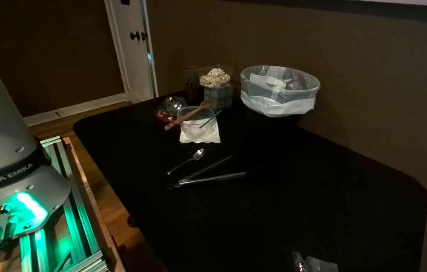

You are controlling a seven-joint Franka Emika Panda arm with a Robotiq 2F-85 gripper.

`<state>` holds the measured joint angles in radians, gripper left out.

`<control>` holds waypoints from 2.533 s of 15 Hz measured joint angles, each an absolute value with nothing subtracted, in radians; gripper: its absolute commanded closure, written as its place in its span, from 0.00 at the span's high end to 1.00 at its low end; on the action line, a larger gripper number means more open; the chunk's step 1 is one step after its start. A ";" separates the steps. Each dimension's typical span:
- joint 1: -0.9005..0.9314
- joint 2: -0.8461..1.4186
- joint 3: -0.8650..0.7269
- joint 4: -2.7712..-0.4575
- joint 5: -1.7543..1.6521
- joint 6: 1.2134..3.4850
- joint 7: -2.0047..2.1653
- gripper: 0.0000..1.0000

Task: Move the black bucket to the right

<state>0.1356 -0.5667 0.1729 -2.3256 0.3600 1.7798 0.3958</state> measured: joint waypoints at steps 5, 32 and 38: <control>0.098 -0.564 0.180 -2.328 0.326 1.830 0.417 1.00; -0.050 -0.331 0.095 -2.154 0.075 2.037 0.331 1.00; -0.048 -0.036 0.048 -1.980 0.051 2.037 0.128 1.00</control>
<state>-0.0479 -0.0356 0.0475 -1.9804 0.0514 2.0374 0.1283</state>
